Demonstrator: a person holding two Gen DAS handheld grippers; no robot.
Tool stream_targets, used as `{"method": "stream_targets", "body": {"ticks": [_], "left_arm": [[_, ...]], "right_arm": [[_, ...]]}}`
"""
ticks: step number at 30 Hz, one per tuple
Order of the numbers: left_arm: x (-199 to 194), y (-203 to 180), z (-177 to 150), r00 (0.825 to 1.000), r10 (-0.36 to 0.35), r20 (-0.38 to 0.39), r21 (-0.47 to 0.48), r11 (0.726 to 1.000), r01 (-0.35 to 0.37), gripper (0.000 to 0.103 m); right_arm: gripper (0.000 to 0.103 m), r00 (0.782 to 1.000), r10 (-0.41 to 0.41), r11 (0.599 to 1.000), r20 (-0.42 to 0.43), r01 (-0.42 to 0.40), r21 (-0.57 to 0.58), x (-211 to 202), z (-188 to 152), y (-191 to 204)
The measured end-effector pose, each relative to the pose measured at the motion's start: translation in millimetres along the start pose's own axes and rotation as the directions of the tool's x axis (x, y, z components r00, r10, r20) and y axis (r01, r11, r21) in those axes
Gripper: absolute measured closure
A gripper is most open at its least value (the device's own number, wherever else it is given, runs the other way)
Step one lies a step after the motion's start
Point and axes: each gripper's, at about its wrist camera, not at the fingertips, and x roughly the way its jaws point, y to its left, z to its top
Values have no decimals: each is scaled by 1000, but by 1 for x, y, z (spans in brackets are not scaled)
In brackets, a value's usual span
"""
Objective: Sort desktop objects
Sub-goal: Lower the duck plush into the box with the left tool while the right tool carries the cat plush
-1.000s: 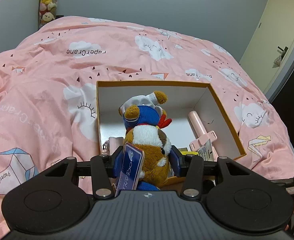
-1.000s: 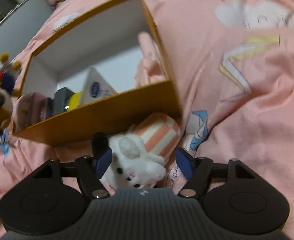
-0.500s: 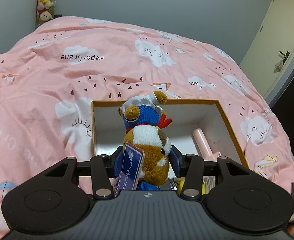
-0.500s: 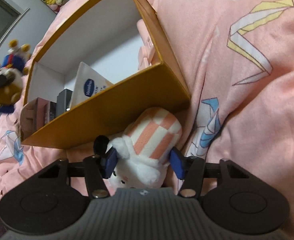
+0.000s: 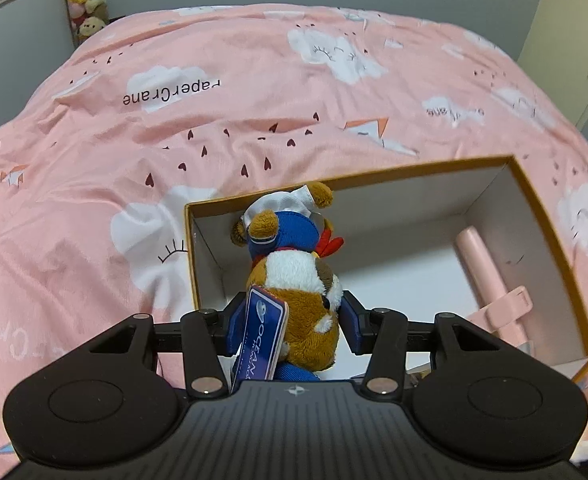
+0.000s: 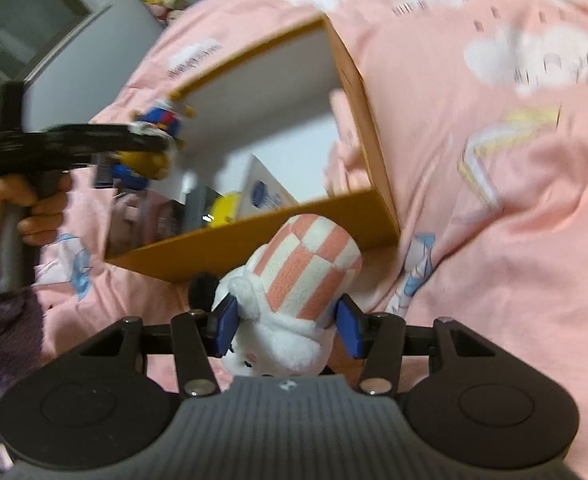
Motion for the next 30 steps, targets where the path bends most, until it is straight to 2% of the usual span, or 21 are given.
{"method": "stream_targets", "body": {"ticks": [3, 7, 13, 17, 22, 26, 30], "left_arm": [[10, -5, 0, 999, 18, -28, 14, 1000, -18, 48], [23, -15, -3, 996, 69, -55, 87, 994, -64, 47], [42, -11, -4, 992, 85, -89, 137, 988, -72, 46], [49, -19, -6, 990, 113, -84, 217, 972, -93, 44], [51, -18, -9, 995, 61, -82, 275, 961, -37, 42], [43, -4, -6, 995, -32, -92, 235, 971, 53, 42], [32, 5, -1, 992, -83, -90, 228, 968, 102, 42]], "right_arm": [[49, 999, 25, 999, 41, -24, -25, -22, 8, 3], [49, 993, 59, 996, 106, -52, -74, -47, 27, 19], [49, 979, 58, 986, 195, -25, -167, -68, 54, 35], [49, 975, 41, 978, 220, 6, -210, -65, 74, 43], [49, 981, 19, 968, 192, 30, -248, -44, 101, 47], [49, 988, 3, 959, 154, 41, -281, -20, 116, 50], [49, 990, -19, 941, 137, 64, -332, 2, 127, 57]]}}
